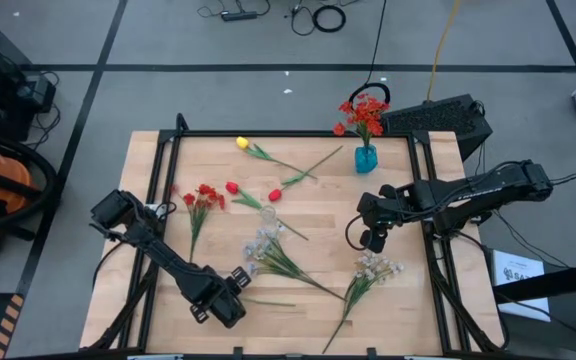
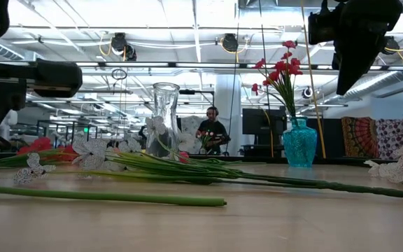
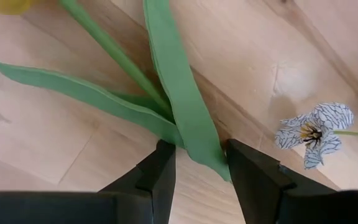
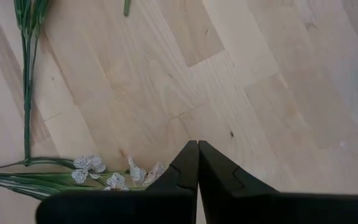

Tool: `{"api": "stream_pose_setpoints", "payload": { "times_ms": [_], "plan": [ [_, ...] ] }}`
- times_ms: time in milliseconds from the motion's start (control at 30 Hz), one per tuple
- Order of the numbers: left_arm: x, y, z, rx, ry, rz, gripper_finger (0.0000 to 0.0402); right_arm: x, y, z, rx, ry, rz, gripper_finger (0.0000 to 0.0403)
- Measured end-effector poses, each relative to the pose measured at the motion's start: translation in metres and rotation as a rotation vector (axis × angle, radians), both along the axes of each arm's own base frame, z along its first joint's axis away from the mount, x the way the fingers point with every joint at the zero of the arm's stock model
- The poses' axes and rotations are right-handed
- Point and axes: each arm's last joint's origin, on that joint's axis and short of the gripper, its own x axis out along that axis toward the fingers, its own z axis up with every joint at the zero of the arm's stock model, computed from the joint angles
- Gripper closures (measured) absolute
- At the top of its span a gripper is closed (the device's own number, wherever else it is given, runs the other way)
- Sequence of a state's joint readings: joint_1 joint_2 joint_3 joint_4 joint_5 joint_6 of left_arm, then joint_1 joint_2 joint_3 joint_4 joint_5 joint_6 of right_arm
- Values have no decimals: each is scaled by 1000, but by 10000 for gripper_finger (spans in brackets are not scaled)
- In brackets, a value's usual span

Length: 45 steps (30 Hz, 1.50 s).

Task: Sort flowers into vase by color
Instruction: Put the bottom yellow flower into the transparent flower vase

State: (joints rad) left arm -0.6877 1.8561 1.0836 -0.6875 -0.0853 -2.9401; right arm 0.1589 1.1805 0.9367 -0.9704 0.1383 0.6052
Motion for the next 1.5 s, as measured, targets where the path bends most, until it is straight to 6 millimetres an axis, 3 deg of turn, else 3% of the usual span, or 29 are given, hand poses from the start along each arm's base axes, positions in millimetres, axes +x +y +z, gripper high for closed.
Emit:
{"api": "stream_pose_setpoints", "payload": {
  "times_ms": [133,600,833,1333,1500],
  "plan": [
    [-2,-2,0,23,-12,-17,264,0,0,0,-12,-3,-5,403],
    [-17,-4,-1,136,41,-123,392,0,-1,0,-31,-5,5,403],
    [-22,-2,-1,249,41,-252,389,1,-1,1,-29,-18,5,403],
    [-19,2,-2,414,91,-963,388,7,0,3,-1,-85,-25,403],
    [-13,7,-1,411,99,-1044,388,7,1,3,31,-89,-81,403]
  ]
}}
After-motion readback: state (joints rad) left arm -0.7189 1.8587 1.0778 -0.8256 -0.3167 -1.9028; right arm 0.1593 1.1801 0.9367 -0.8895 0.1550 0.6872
